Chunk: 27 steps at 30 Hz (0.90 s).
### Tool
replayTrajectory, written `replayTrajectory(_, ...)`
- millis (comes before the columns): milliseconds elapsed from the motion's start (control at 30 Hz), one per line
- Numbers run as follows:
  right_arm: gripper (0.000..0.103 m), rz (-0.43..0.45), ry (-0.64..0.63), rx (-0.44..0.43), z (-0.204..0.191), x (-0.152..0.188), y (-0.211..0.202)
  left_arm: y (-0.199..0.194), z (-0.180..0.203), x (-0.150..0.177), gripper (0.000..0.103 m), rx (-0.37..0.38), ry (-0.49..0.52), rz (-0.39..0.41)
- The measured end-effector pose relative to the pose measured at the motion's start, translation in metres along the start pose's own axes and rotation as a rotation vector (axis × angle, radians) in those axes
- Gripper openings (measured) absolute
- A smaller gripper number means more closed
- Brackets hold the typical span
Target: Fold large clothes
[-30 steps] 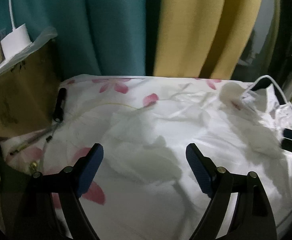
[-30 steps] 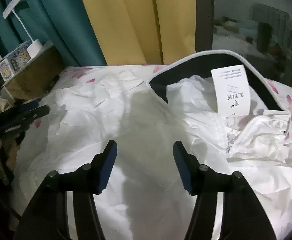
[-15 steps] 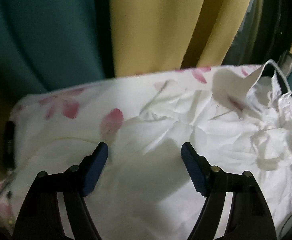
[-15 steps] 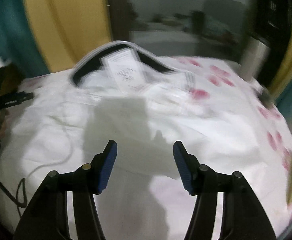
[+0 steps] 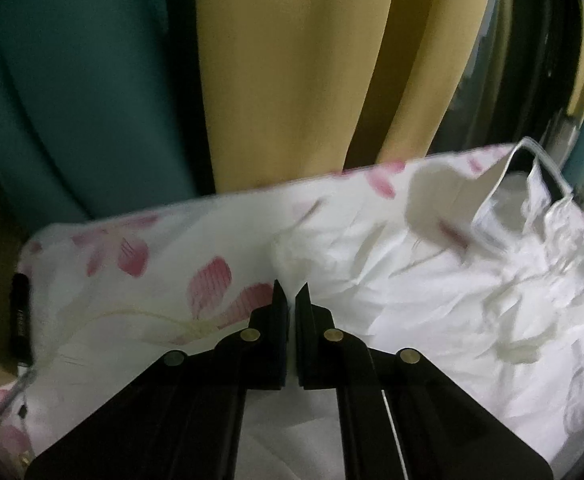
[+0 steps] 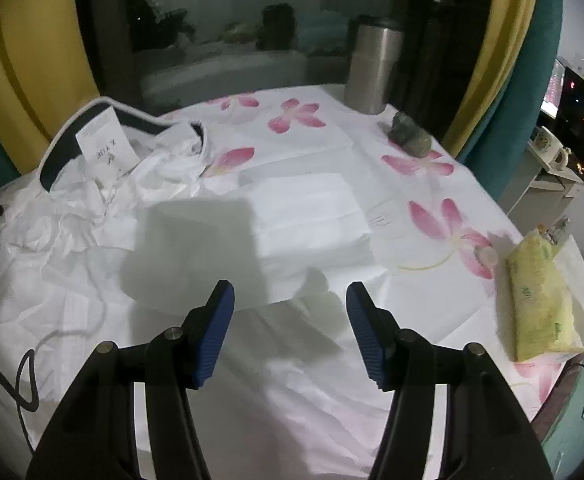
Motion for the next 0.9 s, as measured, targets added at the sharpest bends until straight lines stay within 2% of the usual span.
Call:
replayTrajectory(133, 0.059, 0.026, 0.008, -0.018, 0.007, 0.000, -0.010, -0.035, 0.005, -0.016, 0.003, -0.018, -0.007, 0.088)
replayTrajectory(333, 0.059, 0.044, 0.031, -0.074, 0.011, 0.001, -0.017, -0.083, 0.033, -0.037, 0.003, 0.003, -0.008, 0.201)
replayTrajectory(567, 0.059, 0.059, 0.039, -0.162, 0.014, 0.008, -0.023, -0.113, 0.085, -0.052, 0.003, 0.063, 0.015, 0.261)
replayTrajectory(900, 0.059, 0.063, 0.088, -0.230, 0.045, 0.014, -0.024, -0.114, 0.180, -0.078, 0.003, 0.185, 0.072, 0.302)
Point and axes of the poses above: each gripper's, at about its wrist camera, not at the fingertips, and y roughly the way its jaws point, z to its right, x to its underside, the point moved 1 cm from there along y, roughly the way its jaws point, and after that the axes turned 11 degrees about y, right-handed, at the moved point
